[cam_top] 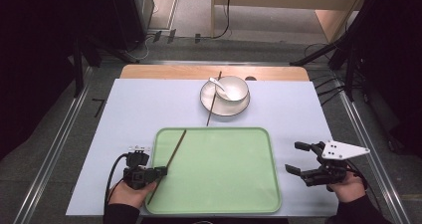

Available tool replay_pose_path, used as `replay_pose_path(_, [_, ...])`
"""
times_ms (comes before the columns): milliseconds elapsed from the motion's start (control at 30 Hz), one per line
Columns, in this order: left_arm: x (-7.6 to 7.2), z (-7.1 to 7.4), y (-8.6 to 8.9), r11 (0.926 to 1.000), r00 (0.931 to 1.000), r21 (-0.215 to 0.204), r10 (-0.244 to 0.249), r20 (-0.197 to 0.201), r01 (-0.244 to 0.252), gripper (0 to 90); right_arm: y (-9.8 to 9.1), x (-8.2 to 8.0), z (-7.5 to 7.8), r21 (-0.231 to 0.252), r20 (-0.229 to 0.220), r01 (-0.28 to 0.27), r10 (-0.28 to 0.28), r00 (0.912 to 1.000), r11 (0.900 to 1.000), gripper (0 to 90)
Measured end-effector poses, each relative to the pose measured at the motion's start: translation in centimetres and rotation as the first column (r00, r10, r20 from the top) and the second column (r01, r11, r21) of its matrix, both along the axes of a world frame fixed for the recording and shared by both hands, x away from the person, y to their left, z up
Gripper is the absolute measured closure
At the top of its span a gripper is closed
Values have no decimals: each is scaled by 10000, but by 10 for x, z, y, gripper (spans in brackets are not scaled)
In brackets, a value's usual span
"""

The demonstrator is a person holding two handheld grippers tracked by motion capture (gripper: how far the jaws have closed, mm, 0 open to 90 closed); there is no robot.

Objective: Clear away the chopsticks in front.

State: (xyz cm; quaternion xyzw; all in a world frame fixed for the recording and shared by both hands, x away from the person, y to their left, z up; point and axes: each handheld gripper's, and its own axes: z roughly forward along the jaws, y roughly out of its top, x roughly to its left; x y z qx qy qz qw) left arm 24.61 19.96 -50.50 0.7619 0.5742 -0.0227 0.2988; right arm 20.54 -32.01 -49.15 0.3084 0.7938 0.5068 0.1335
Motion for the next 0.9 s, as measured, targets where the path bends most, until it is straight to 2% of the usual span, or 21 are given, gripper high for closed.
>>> replay_pose_path(133, [-2, 1, -2, 9999, 9999, 85, -70, 85, 70, 779, 0, 0, 0, -8, -8, -2, 2, 10000, 10000, 174])
replay_pose_path(267, [0, 1, 1, 9999, 9999, -88, -144, 67, 145, 767, 0, 0, 0, 3, 9, 2, -2, 10000, 10000, 174])
replay_pose_path(300, [2, 1, 2, 9993, 9998, -322, -181, 19, 181, 712, 0, 0, 0, -2, 8, -1, 1, 10000, 10000, 174])
replay_pose_path(333, [2, 1, 2, 9993, 9998, -322, -181, 19, 181, 693, 0, -1, 0, -2, 7, 13, -13, 10000, 10000, 174])
replay_pose_path(400, [6, 5, 6, 9968, 9986, -641, -459, 261, 475, 633, 0, 0, 0, -12, 16, -1, 1, 10000, 10000, 174])
replay_pose_path(433, [6, 5, 6, 9968, 9986, -641, -459, 261, 475, 593, 0, 0, 0, -23, 19, -5, 6, 10000, 10000, 174])
replay_pose_path(500, [11, 9, 5, 9950, 9950, -621, -744, 672, 786, 517, 0, 0, 0, -29, 13, 14, -14, 10000, 10000, 174])
replay_pose_path(567, [17, 13, 3, 9930, 9877, -369, -1077, 1130, 1125, 496, 0, 0, 0, -17, 22, 10, -10, 10000, 10000, 174])
replay_pose_path(600, [21, 16, 3, 9917, 9861, -415, -1158, 1192, 1215, 440, 0, 0, 1, 2, 18, 19, -19, 10000, 10000, 174])
replay_pose_path(633, [26, 18, 2, 9904, 9857, -574, -1183, 1199, 1258, 440, 0, 0, 1, 2, 18, 19, -19, 10000, 10000, 174])
replay_pose_path(700, [39, 25, -2, 9873, 9840, -785, -1277, 1244, 1381, 372, 0, -1, 1, 12, 20, 31, -31, 10000, 10000, 174])
replay_pose_path(733, [39, 25, -2, 9873, 9840, -785, -1277, 1244, 1381, 361, 0, -1, 1, 5, 10, 37, -37, 10000, 10000, 174])
replay_pose_path(767, [48, 30, -7, 9851, 9799, -732, -1445, 1378, 1556, 345, 0, 0, 1, -17, 10, 38, -38, 10000, 10000, 174])
replay_pose_path(800, [48, 30, -7, 9851, 9799, -732, -1445, 1378, 1556, 331, 0, 0, 0, -36, -2, 45, -45, 10000, 10000, 174])
replay_pose_path(900, [60, 37, -15, 9818, 9749, -698, -1650, 1498, 1769, 313, -1, 0, 0, -4, 21, 47, -47, 10000, 10000, 174])
